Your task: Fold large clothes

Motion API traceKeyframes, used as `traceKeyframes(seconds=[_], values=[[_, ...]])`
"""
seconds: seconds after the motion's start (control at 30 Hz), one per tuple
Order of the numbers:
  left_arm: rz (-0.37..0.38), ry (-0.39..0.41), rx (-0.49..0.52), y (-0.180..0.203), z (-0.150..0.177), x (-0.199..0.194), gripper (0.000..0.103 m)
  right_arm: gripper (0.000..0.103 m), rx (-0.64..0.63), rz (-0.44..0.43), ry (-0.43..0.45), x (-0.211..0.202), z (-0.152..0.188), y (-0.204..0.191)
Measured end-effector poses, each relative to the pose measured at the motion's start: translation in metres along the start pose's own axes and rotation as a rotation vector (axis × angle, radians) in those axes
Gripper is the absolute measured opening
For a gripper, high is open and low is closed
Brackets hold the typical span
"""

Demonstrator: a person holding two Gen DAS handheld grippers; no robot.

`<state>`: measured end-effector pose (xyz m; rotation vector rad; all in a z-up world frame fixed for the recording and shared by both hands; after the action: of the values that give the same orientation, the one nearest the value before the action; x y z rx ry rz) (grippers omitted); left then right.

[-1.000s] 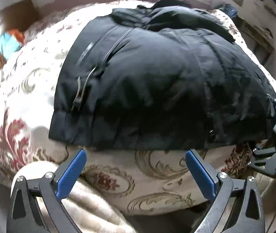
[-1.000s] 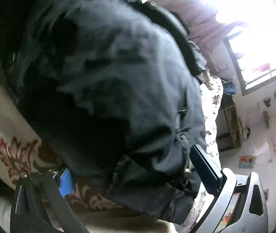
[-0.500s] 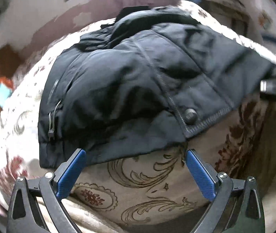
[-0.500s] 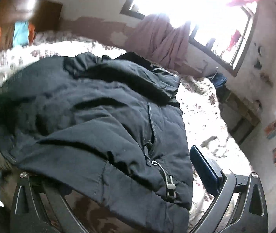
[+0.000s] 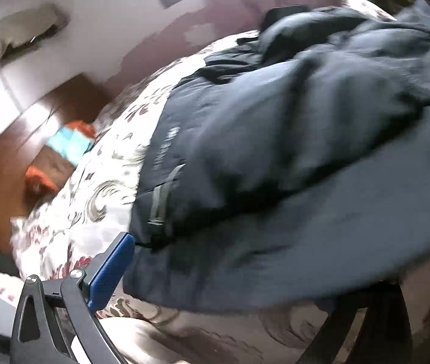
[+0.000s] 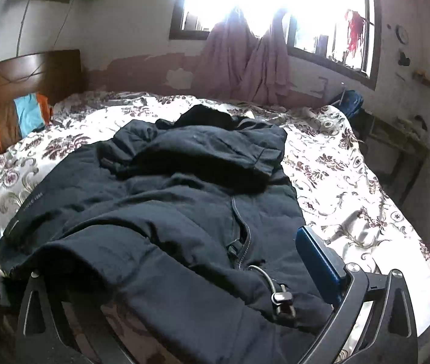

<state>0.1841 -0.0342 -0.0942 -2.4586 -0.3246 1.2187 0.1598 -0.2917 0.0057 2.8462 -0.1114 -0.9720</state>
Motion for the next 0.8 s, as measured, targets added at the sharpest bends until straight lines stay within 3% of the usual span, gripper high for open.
traceKeyframes(seconds=[0.1, 0.2, 0.3, 0.4, 0.53, 0.6, 0.8], values=[[0.011, -0.022, -0.121, -0.025, -0.005, 0.009, 0.103, 0.101, -0.037, 0.013, -0.003, 0.001, -0.001, -0.002], [0.027, 0.042, -0.220, -0.049, -0.011, 0.007, 0.102, 0.101, -0.033, 0.021, -0.014, 0.000, -0.002, -0.001], [0.017, 0.114, -0.248, -0.059, -0.015, -0.002, 0.102, 0.101, -0.020, 0.034, -0.016, -0.003, 0.005, 0.000], [-0.001, 0.186, -0.255, -0.065, -0.016, -0.013, 0.100, 0.101, -0.010, 0.059, -0.001, -0.007, 0.021, 0.000], [-0.025, 0.219, -0.249, -0.068, -0.015, -0.017, 0.098, 0.097, 0.007, 0.089, -0.028, -0.004, 0.045, -0.006], [-0.027, 0.218, -0.237, -0.067, -0.015, -0.016, 0.092, 0.084, 0.010, 0.078, -0.035, -0.001, 0.054, -0.009], [-0.007, 0.212, -0.173, -0.051, -0.012, -0.021, 0.070, 0.073, 0.038, 0.048, -0.002, 0.001, 0.062, -0.011]])
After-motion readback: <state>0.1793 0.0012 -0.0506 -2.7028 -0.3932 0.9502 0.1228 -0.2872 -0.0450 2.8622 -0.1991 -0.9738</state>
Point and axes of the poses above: each gripper's, at about its wrist camera, not at the fingertips, and x roughly the way its jaws point, y to its right, z to its underside, the point moved 1 cm from there along x, roughly the way its jaws point, and after that the axes turned 5 degrees about -y, right-handed, at the moved point
